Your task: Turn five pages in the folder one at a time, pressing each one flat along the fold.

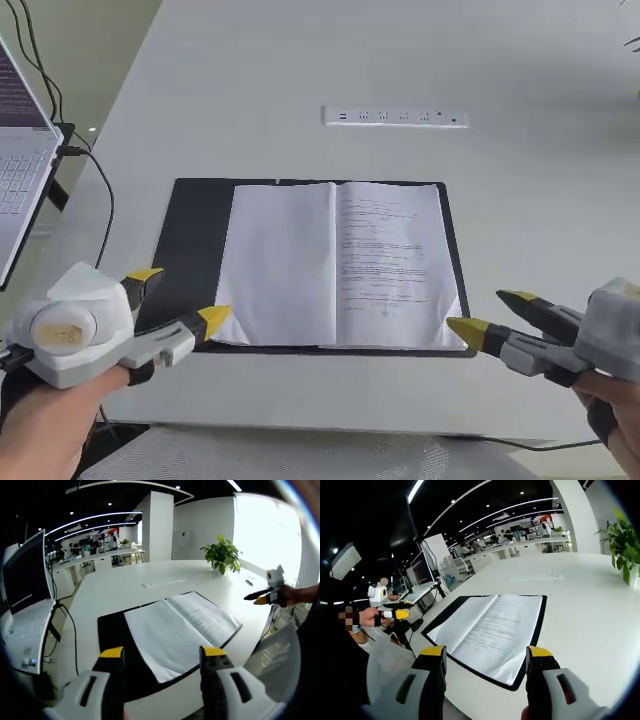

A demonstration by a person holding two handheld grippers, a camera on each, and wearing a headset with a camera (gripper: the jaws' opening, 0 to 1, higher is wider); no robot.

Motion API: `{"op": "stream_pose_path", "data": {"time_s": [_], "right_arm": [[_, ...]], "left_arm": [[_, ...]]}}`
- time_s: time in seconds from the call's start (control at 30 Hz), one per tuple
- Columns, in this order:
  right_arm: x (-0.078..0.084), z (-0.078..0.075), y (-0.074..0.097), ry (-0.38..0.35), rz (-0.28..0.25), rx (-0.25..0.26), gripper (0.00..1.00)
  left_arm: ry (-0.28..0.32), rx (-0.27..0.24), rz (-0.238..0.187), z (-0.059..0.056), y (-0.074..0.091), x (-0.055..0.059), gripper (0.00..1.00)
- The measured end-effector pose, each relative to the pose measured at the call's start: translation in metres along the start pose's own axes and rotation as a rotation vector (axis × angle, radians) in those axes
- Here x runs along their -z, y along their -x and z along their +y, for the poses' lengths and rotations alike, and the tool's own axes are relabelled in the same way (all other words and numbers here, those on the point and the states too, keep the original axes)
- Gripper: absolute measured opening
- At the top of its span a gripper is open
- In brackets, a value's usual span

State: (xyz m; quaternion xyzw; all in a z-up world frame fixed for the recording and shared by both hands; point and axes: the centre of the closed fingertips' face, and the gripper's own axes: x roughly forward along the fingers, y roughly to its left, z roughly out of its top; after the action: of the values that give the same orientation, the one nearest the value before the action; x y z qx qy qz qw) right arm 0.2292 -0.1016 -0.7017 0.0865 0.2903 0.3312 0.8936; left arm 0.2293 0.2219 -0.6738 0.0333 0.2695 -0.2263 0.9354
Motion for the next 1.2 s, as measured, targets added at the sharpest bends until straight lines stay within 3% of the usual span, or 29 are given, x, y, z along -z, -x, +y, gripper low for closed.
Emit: {"op": "stream_pose_path", "data": {"time_s": [0.33,0.6,0.83,1.0,1.2], "right_arm": [[0.007,-0.003,0.013,0.014,0.008,0.039,0.69],[0.006,-0.011,0.021,0.011,-0.004,0.046,0.69],[0.006,-0.015,0.025,0.006,-0.017,0.048,0.69],[0.008,-0.014,0.028,0.000,-0.019,0.051,0.68],[0.010,-0.017,0.033,-0.016,-0.028,0.057,0.67]], "left_arm": [[0.006,-0.001,-0.007,-0.005,0.003,0.000,0.61],[-0.010,0.018,-0.020,-0.016,-0.007,-0.016,0.60],[-0.060,0.084,-0.011,-0.045,-0.034,-0.030,0.59],[-0.107,0.170,0.001,-0.076,-0.053,-0.038,0.58],[-0.146,0.229,0.011,-0.103,-0.073,-0.043,0.57]]}}
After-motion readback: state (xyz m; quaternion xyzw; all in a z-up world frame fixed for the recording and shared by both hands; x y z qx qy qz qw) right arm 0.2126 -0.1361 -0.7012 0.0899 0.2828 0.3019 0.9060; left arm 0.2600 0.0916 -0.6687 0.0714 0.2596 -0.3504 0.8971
